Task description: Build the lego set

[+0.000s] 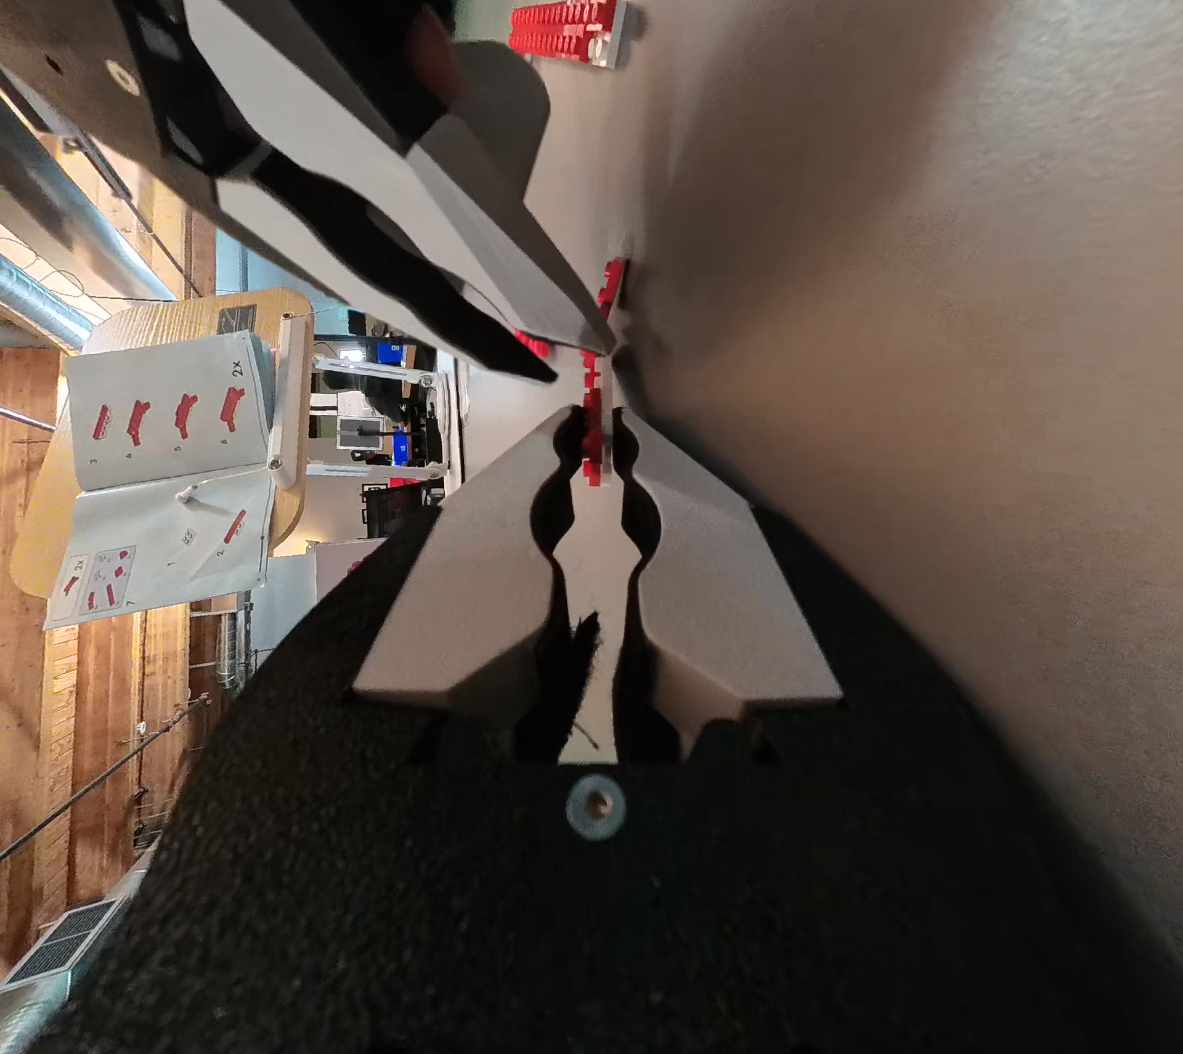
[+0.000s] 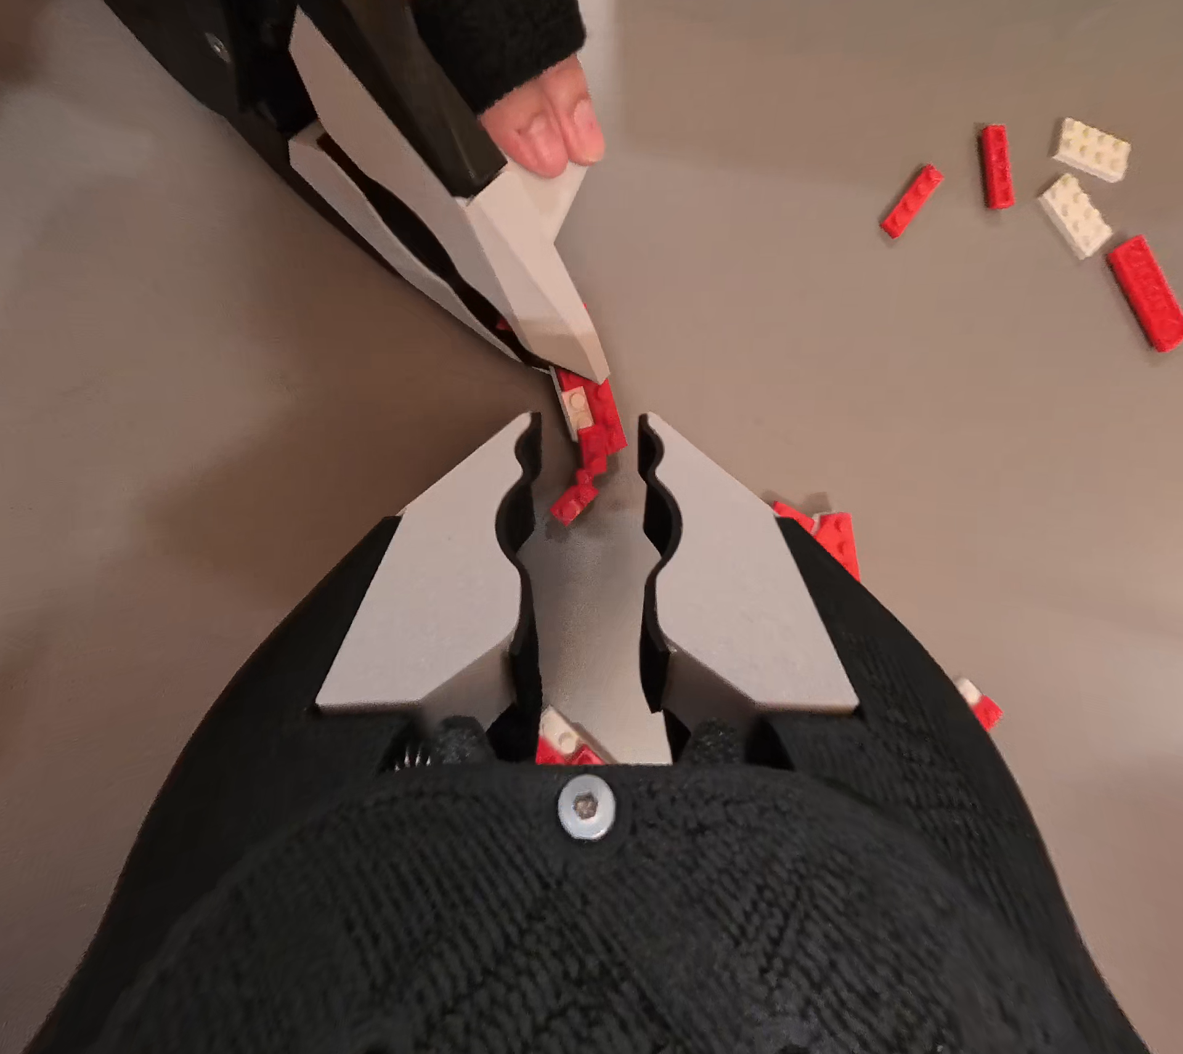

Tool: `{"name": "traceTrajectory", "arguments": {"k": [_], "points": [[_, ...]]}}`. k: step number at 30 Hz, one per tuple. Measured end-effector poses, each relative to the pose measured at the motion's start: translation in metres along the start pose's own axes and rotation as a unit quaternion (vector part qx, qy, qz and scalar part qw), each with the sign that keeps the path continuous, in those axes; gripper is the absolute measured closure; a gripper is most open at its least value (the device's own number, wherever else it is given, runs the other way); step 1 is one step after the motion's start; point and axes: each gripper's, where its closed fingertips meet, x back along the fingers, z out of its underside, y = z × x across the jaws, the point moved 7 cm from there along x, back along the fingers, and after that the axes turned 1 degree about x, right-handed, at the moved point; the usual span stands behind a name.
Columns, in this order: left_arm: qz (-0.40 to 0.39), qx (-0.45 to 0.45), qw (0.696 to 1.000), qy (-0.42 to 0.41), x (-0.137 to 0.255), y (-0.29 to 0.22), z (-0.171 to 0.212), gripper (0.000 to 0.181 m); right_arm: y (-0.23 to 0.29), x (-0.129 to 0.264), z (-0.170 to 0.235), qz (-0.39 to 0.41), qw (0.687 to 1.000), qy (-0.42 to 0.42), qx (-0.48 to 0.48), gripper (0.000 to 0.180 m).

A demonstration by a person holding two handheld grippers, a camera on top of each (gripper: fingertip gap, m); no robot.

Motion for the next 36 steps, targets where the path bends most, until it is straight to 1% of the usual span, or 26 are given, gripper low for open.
{"name": "traceTrajectory", "arguments": {"k": [4, 8, 13, 19, 26, 29, 33, 36], "points": [[0.001, 0.001, 1.000, 0.000, 0.000, 0.000, 0.000, 0.174, 0.008, 0.009, 0.006, 0.045, 0.999, 0.007, 0.002, 0.150], [0.000, -0.004, 1.000, -0.001, -0.001, 0.000, -0.002, 0.174, 0.017, 0.011, 0.014, 0.068, 0.998, 0.000, -0.017, 0.149], [0.002, -0.006, 1.000, -0.002, -0.003, 0.000, -0.002, 0.174, 0.025, 0.009, 0.019, 0.107, 0.994, -0.007, -0.029, 0.140], [0.001, -0.013, 1.000, -0.001, -0.004, 0.000, -0.004, 0.174, 0.028, 0.005, 0.020, 0.105, 0.990, -0.028, -0.088, 0.137], [0.003, -0.017, 1.000, -0.005, -0.007, 0.001, -0.008, 0.174, 0.031, 0.003, 0.021, 0.102, 0.986, -0.046, -0.121, 0.142], [0.003, -0.017, 1.000, -0.006, -0.008, 0.001, -0.008, 0.174, 0.028, 0.005, 0.024, 0.120, 0.984, -0.041, -0.123, 0.143], [0.002, -0.020, 1.000, -0.005, -0.008, 0.001, -0.008, 0.174, 0.025, 0.009, 0.028, 0.109, 0.976, -0.052, -0.179, 0.151], [0.001, -0.023, 1.000, -0.003, -0.008, 0.001, -0.008, 0.174, 0.025, 0.011, 0.033, 0.124, 0.969, -0.030, -0.210, 0.157]]}}
